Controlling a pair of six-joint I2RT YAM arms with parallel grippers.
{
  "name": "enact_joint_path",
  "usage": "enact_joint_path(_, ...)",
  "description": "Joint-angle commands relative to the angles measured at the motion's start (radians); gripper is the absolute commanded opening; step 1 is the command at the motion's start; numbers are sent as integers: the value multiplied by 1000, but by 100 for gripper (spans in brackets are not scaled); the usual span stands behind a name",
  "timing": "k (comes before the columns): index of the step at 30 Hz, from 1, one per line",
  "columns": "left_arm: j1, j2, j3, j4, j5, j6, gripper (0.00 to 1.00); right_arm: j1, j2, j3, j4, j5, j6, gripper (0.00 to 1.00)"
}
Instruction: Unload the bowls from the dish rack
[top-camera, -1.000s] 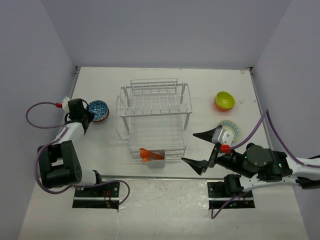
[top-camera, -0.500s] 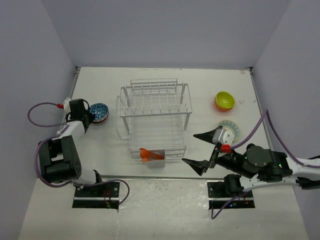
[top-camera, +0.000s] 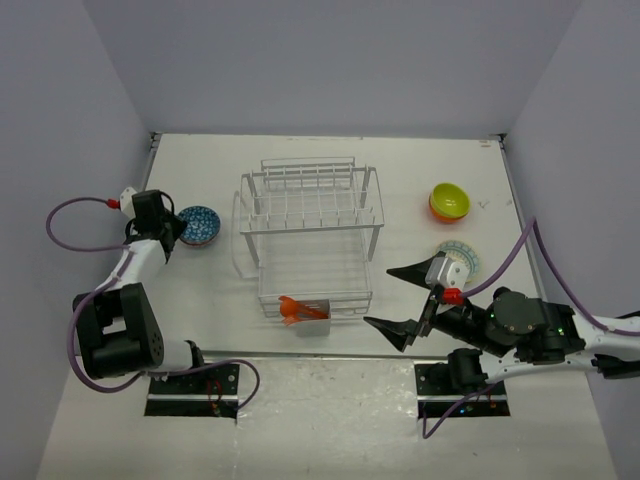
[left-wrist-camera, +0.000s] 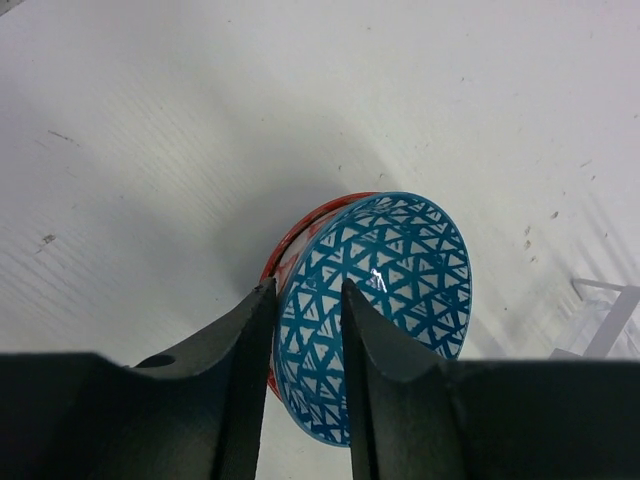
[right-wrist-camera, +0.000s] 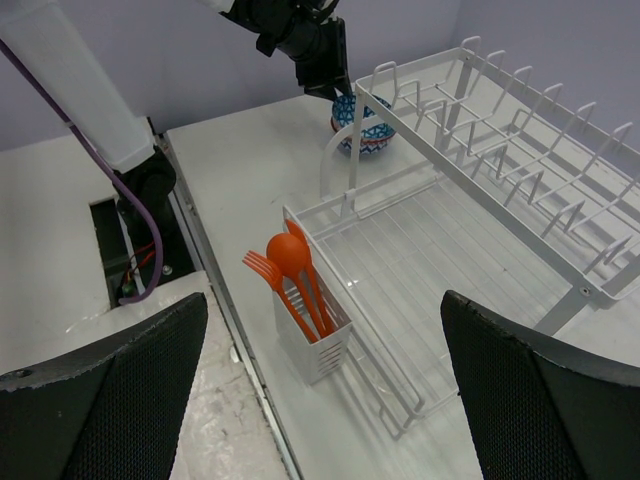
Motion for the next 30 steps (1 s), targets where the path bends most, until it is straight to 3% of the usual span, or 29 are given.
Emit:
enact_joint_path(1,3,-4,51,-27,9,4,32,3,-17,-5,12,-7,22,99)
enact_joint_path(24,4,-4,-35,-13,37,5,11,3,-19,-10,27,-9,20,99)
enact_joint_path(29,3,-65,-11,-60,32,18,20,3,-17,-5,19,-4,22,99)
enact_joint_path(30,4,-98,-6,-67,37,19,29,3,-17,-5,21,-4,20,99)
